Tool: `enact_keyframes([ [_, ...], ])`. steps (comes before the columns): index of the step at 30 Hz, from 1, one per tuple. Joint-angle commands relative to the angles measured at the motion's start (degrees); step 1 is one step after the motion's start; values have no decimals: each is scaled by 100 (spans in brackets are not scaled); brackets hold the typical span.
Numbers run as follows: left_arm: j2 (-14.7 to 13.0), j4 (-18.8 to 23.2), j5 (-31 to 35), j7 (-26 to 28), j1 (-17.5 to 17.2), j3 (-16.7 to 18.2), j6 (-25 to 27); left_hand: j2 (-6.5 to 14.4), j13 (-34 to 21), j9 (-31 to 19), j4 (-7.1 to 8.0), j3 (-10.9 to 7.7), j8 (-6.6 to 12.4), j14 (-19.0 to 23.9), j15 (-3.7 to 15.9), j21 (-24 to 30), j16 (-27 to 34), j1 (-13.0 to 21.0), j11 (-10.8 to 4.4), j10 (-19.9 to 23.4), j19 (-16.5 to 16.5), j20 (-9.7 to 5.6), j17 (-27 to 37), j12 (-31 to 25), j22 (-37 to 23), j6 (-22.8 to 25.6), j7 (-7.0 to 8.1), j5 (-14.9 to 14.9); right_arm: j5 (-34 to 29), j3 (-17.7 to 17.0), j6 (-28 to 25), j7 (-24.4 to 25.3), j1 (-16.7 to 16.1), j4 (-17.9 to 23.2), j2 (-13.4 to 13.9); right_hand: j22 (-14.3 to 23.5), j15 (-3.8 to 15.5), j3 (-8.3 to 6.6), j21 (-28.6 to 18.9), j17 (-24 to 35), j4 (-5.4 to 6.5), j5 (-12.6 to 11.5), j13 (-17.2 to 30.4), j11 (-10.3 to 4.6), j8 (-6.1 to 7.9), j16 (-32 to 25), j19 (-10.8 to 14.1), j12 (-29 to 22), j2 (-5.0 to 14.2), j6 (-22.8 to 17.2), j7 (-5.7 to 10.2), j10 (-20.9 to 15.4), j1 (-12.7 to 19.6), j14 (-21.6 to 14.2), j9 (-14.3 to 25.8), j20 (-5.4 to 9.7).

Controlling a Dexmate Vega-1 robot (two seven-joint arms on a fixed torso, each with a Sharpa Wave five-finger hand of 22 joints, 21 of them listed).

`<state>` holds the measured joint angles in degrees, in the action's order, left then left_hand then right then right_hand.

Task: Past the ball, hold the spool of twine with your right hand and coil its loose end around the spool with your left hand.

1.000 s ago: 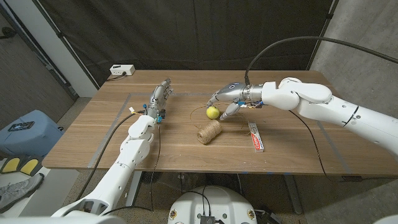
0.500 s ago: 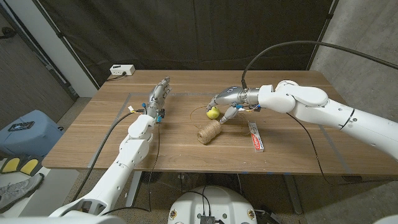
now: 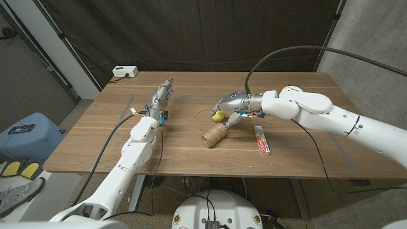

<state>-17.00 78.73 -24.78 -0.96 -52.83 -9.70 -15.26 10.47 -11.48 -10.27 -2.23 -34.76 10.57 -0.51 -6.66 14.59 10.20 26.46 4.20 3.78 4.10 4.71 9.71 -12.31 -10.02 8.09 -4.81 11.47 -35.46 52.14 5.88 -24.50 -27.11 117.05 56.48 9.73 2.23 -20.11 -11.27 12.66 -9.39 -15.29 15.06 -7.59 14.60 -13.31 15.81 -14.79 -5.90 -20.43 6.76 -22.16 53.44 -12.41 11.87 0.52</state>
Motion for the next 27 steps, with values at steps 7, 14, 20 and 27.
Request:
enact_keyframes([
  [7,-16,42,-82,1,-29,52,29,12,-15,-11,-10,-5,-7,13,-39,-22,26,-48,20,20,31,41,19,-15,-9,-5,24,50,-175,189,-204,-146,14,-21,-143,19,156,-58,18,23,20,-41,33,-43,-36,-1,-4,41,-20,36,-19,9,81,36,16,-63],
  [14,1,-17,-133,-95,-7,50,15,13,-15,-11,-8,-4,-6,22,-37,-33,30,-53,29,31,35,42,21,-19,-9,-6,24,50,-238,259,-371,-321,53,-5,-210,20,139,-63,17,30,38,-44,38,-31,-56,-2,-3,68,-15,71,-35,53,69,38,16,-67],
  [20,2,-79,-119,-125,32,40,-13,13,-15,-11,-10,-6,-7,17,-33,-43,27,-54,22,29,36,42,20,-19,-10,-11,33,50,-246,321,-366,-408,123,-79,-274,20,136,-68,13,33,45,-44,42,-43,-61,-2,5,73,-12,73,-33,53,66,39,16,-80],
  [27,7,-99,-125,-92,45,62,5,16,-15,-11,-13,-8,-5,23,-29,-52,29,-54,36,30,42,47,19,-19,-10,-12,40,51,-334,416,-405,-474,176,-175,-349,20,133,-82,14,34,41,-49,47,-24,-54,-5,2,75,-9,44,-28,40,87,28,16,-88],
])
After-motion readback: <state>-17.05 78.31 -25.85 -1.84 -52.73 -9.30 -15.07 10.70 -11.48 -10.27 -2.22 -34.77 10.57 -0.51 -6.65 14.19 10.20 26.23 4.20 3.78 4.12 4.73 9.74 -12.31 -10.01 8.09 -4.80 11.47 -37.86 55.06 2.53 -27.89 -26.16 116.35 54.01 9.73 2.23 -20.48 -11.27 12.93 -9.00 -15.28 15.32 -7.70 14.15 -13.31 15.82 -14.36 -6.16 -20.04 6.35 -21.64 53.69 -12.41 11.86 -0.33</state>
